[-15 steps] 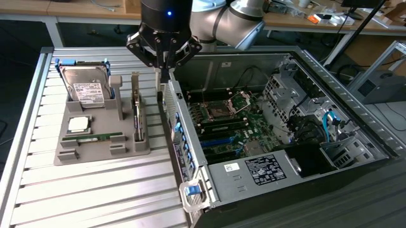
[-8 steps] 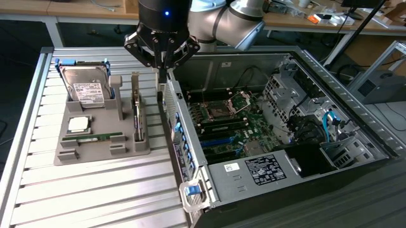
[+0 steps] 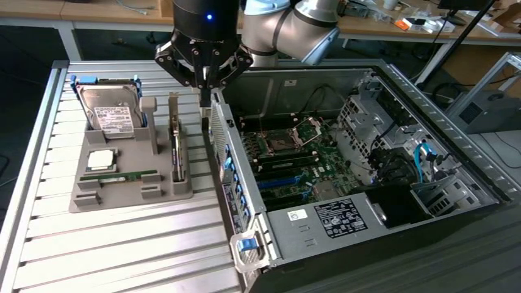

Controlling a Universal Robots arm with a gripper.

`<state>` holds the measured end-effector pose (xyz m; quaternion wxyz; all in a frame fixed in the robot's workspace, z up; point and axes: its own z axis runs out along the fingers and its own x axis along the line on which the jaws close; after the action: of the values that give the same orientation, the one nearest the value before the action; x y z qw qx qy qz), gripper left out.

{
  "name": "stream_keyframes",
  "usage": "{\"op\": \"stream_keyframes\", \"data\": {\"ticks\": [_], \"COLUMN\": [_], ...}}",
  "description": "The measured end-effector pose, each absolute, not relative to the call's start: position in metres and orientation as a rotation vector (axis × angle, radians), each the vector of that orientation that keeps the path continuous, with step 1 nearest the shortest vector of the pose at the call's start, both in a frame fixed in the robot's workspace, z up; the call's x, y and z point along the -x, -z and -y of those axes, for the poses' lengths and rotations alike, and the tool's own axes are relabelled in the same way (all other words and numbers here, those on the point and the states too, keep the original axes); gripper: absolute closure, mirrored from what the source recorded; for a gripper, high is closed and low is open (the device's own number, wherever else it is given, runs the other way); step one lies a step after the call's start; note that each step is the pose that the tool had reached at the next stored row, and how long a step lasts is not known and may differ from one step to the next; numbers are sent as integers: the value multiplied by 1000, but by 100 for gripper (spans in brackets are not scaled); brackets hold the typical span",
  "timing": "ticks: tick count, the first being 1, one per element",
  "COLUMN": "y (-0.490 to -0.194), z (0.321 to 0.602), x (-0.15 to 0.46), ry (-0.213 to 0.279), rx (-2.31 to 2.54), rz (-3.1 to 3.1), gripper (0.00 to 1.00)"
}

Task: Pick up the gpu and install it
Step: 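Reach for the gpu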

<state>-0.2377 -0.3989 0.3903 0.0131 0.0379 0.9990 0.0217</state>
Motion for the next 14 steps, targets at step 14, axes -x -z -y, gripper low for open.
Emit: {"op": "stream_keyframes", "data": {"ticks": [14], "y": [-390], "z": [399], "x": [245], "ry": [-68], "rx": [-118], "rz": [-3112], "gripper": [90]}}
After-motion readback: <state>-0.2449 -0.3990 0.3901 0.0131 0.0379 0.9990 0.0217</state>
